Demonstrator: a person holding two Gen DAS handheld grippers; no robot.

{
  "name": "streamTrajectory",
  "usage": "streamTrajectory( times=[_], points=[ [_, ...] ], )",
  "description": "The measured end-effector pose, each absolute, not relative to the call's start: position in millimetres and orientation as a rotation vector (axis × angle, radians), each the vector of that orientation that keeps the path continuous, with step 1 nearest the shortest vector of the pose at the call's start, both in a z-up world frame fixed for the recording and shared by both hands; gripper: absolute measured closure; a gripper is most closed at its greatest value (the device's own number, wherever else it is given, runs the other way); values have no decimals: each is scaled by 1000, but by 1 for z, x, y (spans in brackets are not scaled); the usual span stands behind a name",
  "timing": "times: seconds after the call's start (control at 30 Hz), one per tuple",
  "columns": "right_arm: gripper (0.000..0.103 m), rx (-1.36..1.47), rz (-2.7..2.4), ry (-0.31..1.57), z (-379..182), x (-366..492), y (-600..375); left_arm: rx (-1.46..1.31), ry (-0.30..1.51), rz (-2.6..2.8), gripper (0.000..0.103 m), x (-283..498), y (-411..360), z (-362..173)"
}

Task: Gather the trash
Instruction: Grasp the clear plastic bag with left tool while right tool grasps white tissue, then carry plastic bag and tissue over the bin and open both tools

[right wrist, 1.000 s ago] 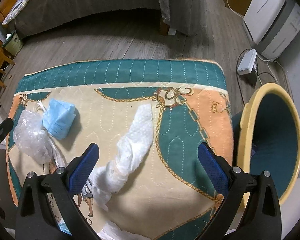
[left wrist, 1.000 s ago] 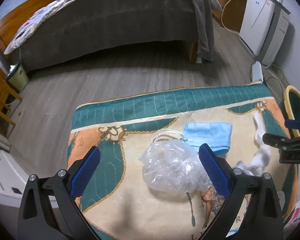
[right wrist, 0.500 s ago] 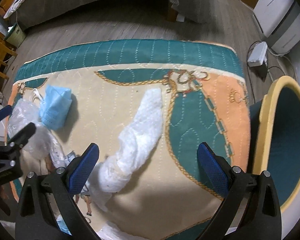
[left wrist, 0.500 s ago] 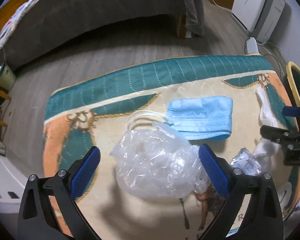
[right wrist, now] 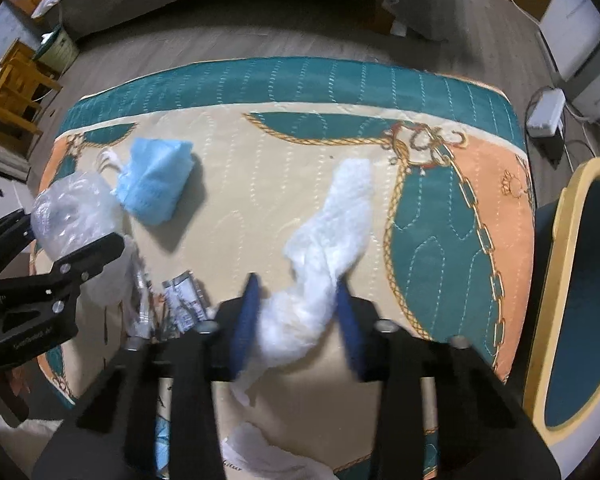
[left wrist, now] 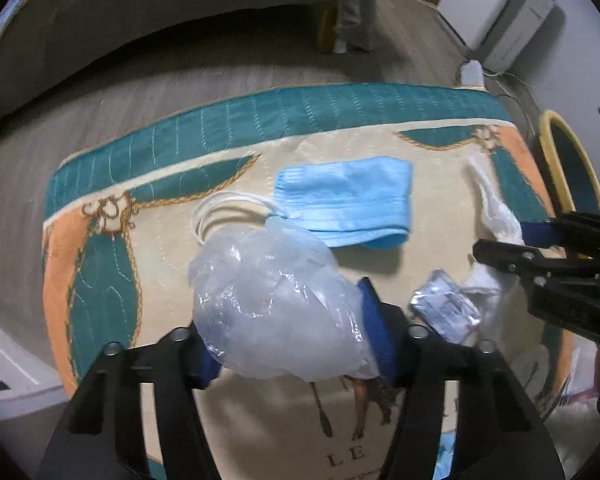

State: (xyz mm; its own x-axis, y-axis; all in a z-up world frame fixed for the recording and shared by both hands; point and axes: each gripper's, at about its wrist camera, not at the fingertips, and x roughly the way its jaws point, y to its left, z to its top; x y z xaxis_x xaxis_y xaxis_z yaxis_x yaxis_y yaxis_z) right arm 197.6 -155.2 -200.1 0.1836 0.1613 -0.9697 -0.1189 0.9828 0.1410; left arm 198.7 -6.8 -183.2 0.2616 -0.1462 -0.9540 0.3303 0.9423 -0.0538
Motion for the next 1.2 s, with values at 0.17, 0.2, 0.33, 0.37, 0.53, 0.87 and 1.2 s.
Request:
streamTrajectory(
  times=[0.17, 0.2, 0.33, 0.37, 0.53, 0.87, 1.2],
  points=[
    [84, 16, 208, 1317, -183, 192, -155, 172, 1182, -346, 56, 192, -12, -160],
    [84, 19, 207, 1306, -179, 191, -156, 174, 1160, -346, 56, 189, -13, -154],
    [85, 38, 202, 1260, -163, 188, -164, 183, 1069, -347, 57, 182, -16, -130],
    [85, 41, 201, 1246, -157, 183, -165, 185, 1055, -347, 57, 182, -16, -125],
    [85, 60, 184, 1171, -128, 182, -178, 180, 995, -351, 57, 177, -21, -104],
    [85, 150, 120, 1068, -88, 176, -219, 238, 907, -349, 57, 163, -41, -86],
    [85, 211, 76, 1007, -65, 170, -249, 291, 890, -411, 57, 149, -71, -91]
  ],
)
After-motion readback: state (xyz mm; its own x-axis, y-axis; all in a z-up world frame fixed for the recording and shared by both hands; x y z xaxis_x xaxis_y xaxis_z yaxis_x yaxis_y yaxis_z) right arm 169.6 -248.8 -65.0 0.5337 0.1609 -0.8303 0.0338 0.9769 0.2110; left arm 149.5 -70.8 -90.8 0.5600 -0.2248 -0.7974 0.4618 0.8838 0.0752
